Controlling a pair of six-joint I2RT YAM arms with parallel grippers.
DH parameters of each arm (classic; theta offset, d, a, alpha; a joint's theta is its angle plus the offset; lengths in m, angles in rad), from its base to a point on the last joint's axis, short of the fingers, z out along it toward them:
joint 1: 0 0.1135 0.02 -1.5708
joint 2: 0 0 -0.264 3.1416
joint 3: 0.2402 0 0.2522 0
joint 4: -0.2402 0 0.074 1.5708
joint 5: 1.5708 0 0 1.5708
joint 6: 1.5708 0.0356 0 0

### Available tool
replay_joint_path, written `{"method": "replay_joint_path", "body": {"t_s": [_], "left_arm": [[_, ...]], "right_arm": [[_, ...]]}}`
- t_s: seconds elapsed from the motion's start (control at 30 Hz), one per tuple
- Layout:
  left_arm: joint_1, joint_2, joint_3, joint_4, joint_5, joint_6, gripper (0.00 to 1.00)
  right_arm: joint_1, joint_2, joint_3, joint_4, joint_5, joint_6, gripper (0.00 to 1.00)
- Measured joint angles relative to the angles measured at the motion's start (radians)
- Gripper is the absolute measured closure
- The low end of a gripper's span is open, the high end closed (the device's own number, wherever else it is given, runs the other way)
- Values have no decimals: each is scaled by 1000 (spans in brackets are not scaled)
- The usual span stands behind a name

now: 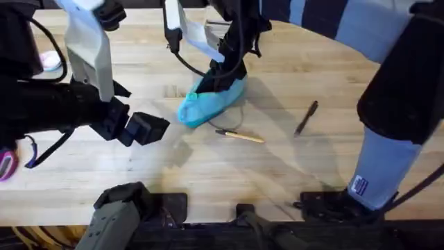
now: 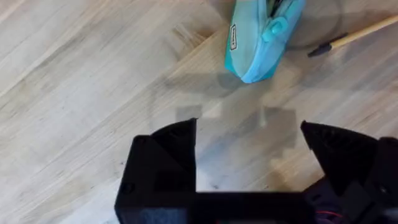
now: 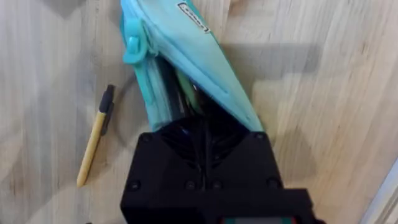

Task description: Unzip the bag, pick up the pens from the table one at a time and place them inside, then zip the bag closed.

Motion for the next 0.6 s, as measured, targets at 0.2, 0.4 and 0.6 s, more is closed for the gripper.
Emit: {"method": "replay_joint_path", "body": {"t_s": [0.2, 0.4, 0.6], "left_arm": [[0, 0, 0, 4, 0, 0, 7], [0, 0, 0, 4, 0, 0, 7], [0, 0, 0, 4, 0, 0, 7]], "right_arm": [[-1, 0, 0, 1, -10, 0, 969], [-1, 0, 0, 1, -12, 0, 819], [-1, 0, 0, 1, -14, -4, 30]]}}
